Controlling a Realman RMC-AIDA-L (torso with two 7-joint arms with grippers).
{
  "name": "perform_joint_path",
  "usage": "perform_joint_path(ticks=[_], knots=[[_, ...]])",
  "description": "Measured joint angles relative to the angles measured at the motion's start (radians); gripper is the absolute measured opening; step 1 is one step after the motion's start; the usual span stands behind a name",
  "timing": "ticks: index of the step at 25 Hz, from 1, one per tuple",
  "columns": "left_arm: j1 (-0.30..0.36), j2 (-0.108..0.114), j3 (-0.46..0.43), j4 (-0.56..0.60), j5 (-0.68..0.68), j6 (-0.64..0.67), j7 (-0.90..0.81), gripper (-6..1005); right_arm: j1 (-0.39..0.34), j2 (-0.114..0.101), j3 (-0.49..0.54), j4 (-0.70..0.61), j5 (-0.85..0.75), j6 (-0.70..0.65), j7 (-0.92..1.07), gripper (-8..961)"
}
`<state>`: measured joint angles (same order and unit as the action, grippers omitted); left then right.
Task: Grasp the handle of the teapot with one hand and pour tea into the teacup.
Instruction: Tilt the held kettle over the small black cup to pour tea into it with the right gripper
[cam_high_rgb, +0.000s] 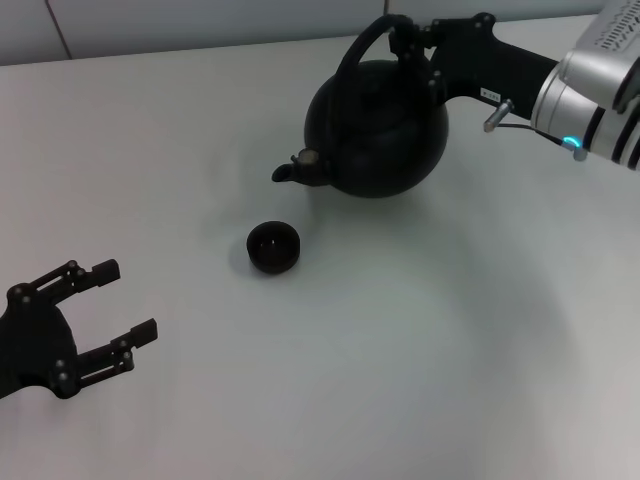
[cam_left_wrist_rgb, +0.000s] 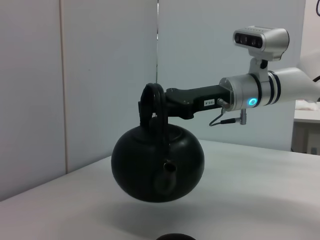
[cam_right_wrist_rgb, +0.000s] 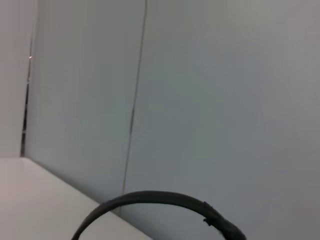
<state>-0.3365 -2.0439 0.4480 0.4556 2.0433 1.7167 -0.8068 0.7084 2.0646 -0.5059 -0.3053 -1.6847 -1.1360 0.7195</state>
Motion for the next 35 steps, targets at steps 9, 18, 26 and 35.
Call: perform_joint_path(ticks=[9,18,26,35], knots=[[-0.002,0.0,0.0,0.01,0.0,0.003,-0.007,786,-0.007,0.006,-0.03,-0.048,-0.003,-0.003,-0.068,72],[-0.004,-0.002,0.0,0.011,0.0,0.005,-0.008,786,-0.005,0.006,-0.065,-0.057,-0.003,-0.02,-0.18,73],[-0.006,-0.002,-0.001,0.011,0.0,0.005,-0.008,786,0.002,0.009,-0.117,-0.097,-0.003,-0.02,-0.197,73],[-0.009,-0.002,-0.003,0.011,-0.002,0.002,-0.008,785,0.01,0.01,-0.171,-0.12,0.002,-0.021,-0.24,72]])
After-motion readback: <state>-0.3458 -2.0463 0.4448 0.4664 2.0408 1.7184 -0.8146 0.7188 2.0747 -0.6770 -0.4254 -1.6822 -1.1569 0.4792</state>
